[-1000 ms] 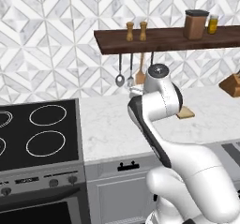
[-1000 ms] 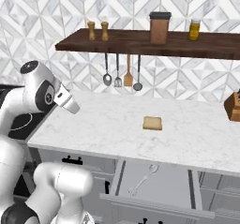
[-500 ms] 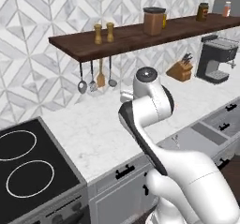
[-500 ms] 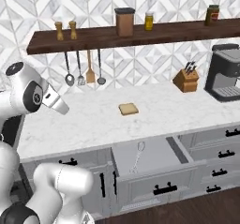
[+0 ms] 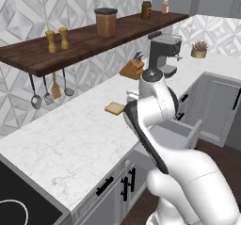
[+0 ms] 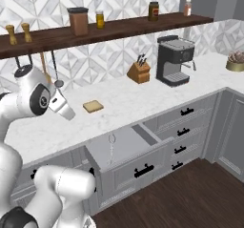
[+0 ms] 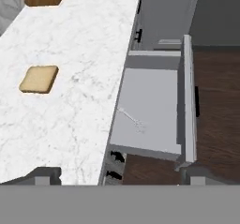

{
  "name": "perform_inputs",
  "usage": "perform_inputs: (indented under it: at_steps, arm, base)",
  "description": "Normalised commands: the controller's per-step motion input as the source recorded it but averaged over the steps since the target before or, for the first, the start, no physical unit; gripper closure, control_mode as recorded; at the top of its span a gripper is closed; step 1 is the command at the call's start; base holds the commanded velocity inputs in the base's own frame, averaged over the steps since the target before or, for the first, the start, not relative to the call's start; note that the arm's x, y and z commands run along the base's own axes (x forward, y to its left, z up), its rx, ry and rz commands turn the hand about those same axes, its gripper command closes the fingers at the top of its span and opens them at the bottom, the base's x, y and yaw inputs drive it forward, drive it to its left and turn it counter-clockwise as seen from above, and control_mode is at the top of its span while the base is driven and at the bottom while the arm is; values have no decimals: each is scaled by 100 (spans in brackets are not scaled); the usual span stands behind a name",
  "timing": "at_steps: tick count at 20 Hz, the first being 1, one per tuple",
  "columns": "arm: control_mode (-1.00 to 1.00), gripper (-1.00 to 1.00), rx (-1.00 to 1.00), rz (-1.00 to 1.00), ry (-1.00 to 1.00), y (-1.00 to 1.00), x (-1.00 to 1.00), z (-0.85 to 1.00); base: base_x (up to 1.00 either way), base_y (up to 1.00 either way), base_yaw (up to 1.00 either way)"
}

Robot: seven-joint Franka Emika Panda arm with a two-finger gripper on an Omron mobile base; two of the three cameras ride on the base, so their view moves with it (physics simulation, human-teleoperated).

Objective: Pick the tongs from the drawer and place it on the counter.

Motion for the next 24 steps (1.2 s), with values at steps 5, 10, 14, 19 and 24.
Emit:
perform_inputs:
  at_steps: [5,10,14,19,24]
  arm:
    - [-100,-100,30,0,38,-100,62,-98]
    - [-100,-100,16,0,37,-96,45,-55]
    - [-100,-100,0,0,13,-97,8,-42]
    - [-100,-100,0,0,20,-99,7,-75]
    - [-100,-100,0,0,18,-56,25,-63]
  base:
    - [0,0,0]
    - [0,0,0]
    - [0,0,0]
    - [0,0,0]
    - [0,0,0]
